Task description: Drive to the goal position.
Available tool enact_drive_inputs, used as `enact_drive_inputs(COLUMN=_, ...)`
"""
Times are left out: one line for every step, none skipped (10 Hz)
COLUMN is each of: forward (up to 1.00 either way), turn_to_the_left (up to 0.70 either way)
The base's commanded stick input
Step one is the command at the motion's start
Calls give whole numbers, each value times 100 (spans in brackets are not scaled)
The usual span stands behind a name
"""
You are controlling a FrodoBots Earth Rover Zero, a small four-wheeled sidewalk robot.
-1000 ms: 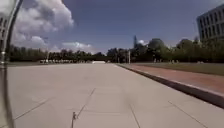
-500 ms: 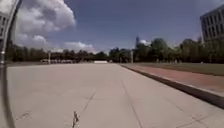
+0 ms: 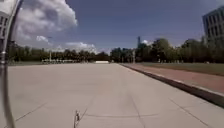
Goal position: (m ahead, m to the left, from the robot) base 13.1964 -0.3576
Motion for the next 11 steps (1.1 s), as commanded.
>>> enact_drive_inputs(forward=85, turn_to_the_left=0)
enact_drive_inputs(forward=85, turn_to_the_left=0)
enact_drive_inputs(forward=85, turn_to_the_left=0)
enact_drive_inputs(forward=85, turn_to_the_left=0)
enact_drive_inputs(forward=85, turn_to_the_left=0)
enact_drive_inputs(forward=85, turn_to_the_left=0)
enact_drive_inputs(forward=85, turn_to_the_left=0)
enact_drive_inputs(forward=85, turn_to_the_left=0)
enact_drive_inputs(forward=85, turn_to_the_left=0)
enact_drive_inputs(forward=85, turn_to_the_left=0)
enact_drive_inputs(forward=85, turn_to_the_left=0)
